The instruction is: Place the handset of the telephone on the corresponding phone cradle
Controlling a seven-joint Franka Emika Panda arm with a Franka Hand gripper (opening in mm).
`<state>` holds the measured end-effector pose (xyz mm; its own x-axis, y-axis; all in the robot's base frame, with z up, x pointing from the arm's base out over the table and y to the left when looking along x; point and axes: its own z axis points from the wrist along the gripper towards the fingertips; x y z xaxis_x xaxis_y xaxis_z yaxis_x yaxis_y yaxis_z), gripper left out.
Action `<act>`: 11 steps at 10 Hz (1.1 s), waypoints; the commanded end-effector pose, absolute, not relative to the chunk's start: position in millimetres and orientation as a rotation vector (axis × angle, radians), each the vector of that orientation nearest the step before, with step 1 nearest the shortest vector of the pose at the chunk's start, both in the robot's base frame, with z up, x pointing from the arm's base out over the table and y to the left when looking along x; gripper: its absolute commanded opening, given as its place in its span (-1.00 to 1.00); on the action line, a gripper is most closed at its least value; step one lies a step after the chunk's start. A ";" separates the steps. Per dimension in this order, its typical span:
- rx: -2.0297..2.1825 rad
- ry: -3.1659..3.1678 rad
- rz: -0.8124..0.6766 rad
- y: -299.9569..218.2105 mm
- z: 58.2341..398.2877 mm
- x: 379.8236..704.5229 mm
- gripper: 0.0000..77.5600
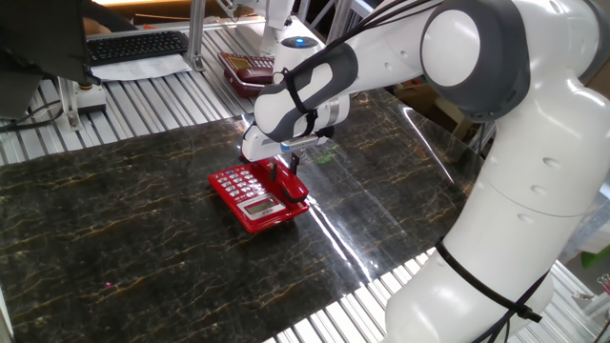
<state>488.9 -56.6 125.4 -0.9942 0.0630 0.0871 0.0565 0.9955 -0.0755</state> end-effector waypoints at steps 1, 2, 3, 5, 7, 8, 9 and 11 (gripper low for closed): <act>-0.060 -3.051 0.113 -55.0 126.0 488.7 -0.97; -0.063 -3.051 0.113 -54.3 126.2 487.4 -0.97; -0.066 -3.051 0.114 -53.6 126.5 486.4 -0.97; -0.068 -3.051 0.115 -53.2 126.7 485.6 -0.97; -0.068 -3.051 0.115 -53.3 126.6 484.8 -0.97; -0.067 -3.051 0.115 -53.4 127.0 484.5 -0.97; -0.067 -3.051 0.115 -53.3 128.2 483.5 -0.97; -0.069 -3.051 0.117 -52.4 128.2 480.6 -0.97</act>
<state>488.9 -56.6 125.4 -0.9942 0.0631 0.0871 0.0565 0.9955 -0.0755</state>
